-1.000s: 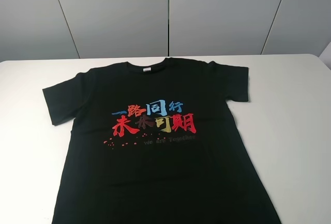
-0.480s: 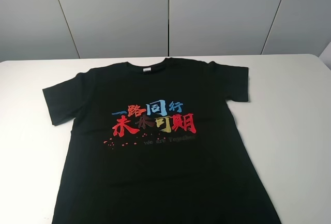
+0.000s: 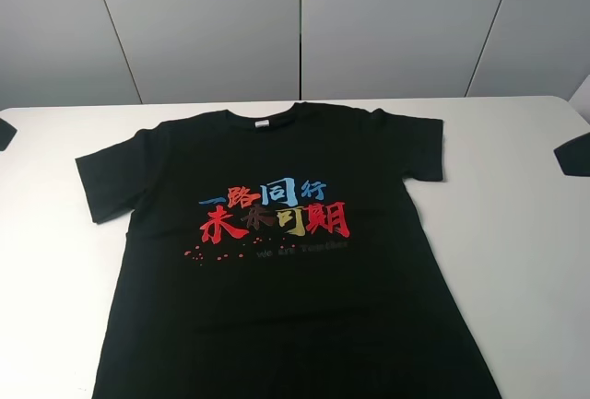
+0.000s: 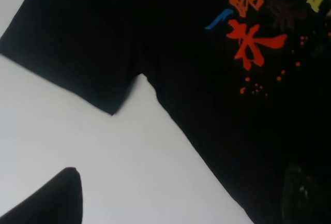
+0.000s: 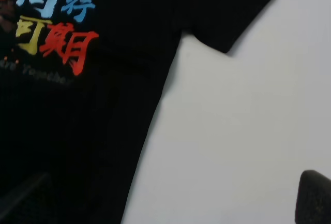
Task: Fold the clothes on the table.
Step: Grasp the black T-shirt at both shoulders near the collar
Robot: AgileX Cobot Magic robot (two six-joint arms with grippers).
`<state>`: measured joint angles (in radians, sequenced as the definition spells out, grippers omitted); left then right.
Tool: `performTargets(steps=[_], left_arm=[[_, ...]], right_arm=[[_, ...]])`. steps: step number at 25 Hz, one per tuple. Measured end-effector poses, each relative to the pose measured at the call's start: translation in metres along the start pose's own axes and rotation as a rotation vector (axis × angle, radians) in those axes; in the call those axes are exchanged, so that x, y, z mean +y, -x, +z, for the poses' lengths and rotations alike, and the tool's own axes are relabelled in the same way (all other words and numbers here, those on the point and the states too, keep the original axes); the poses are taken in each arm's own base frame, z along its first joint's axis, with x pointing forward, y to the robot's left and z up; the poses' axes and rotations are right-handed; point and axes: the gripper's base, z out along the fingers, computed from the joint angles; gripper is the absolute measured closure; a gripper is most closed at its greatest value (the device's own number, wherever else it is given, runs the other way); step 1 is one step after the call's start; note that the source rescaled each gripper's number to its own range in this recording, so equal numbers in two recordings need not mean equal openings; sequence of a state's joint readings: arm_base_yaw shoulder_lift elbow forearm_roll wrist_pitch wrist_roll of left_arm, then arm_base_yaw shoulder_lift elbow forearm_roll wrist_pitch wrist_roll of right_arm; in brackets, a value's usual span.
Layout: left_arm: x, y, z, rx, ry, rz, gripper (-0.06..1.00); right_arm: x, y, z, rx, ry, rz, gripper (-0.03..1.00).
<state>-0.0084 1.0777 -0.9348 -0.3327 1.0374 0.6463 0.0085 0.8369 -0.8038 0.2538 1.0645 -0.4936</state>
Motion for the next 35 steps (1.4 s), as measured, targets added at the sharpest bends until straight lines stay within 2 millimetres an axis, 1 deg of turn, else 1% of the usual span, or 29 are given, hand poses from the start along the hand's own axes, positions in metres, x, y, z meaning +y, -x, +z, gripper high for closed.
performTargets(steps=[3,5,6,9,12,16,20,23,26,30,35], left_arm=[[0.009,0.012,0.023,0.004,-0.055,0.142,-0.06],[0.011,0.017,0.039,0.006,-0.09,0.23,-0.06],[0.01,0.02,0.048,0.013,-0.113,0.277,-0.06],[0.0,0.027,0.077,0.046,-0.172,0.398,-0.06],[-0.015,0.032,0.109,0.104,-0.21,0.505,-0.06],[-0.03,0.032,0.146,0.183,-0.219,0.644,-0.06],[-0.03,0.032,0.171,0.199,-0.188,0.688,-0.06],[-0.029,0.029,0.185,0.225,-0.188,0.685,-0.06],[-0.027,0.024,0.198,0.265,-0.193,0.704,-0.06],[-0.02,0.018,0.216,0.314,-0.156,0.793,-0.06],[-0.016,0.014,0.227,0.336,-0.14,0.842,-0.06]], right_arm=[[-0.011,0.023,0.023,0.063,0.067,-0.059,-0.03],[-0.014,0.034,0.036,0.086,0.129,-0.122,-0.03],[-0.014,0.038,0.045,0.103,0.159,-0.165,-0.03],[-0.007,0.048,0.071,0.157,0.249,-0.297,-0.03],[0.002,0.05,0.096,0.235,0.306,-0.381,-0.03],[0.006,0.049,0.123,0.31,0.317,-0.445,-0.03],[0.004,0.047,0.144,0.366,0.329,-0.452,-0.03],[0.004,0.045,0.155,0.397,0.343,-0.465,-0.03],[0.01,0.044,0.161,0.411,0.342,-0.53,-0.03],[0.009,0.045,0.167,0.412,0.322,-0.56,-0.03],[0.009,0.045,0.172,0.408,0.322,-0.581,-0.03]])
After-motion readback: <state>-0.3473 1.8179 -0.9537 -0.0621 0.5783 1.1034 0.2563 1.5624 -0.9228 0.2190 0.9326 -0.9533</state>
